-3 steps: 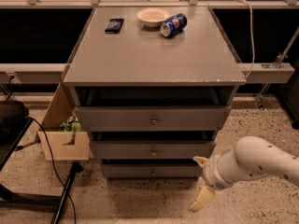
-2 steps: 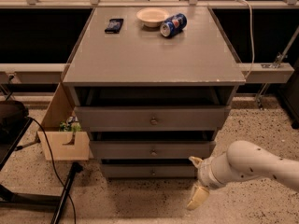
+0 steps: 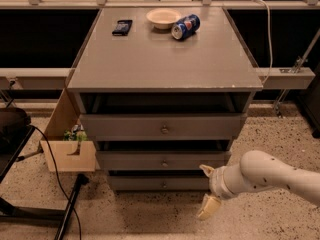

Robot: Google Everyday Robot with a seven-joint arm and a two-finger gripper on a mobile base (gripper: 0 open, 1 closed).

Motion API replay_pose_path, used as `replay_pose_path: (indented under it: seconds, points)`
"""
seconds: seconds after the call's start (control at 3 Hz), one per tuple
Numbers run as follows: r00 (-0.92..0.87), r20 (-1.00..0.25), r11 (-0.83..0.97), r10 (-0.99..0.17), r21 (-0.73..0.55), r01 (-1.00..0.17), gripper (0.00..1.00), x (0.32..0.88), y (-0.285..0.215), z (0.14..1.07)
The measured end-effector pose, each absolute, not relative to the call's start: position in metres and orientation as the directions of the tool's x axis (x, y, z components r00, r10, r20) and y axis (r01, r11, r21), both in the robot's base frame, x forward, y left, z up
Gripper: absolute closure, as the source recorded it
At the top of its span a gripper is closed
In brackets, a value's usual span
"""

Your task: Open middle drawer

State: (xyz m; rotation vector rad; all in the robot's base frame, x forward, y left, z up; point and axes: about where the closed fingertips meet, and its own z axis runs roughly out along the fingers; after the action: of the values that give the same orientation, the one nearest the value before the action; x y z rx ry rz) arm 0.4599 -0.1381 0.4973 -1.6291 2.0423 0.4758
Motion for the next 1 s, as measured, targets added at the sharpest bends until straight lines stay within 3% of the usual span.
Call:
replay_pose_path:
  seconds: [1.0]
  points:
    - [-0.051,-0.618,0.168,-0.785,-0.132,-0.977,0.00,0.524,-0.126,0.457]
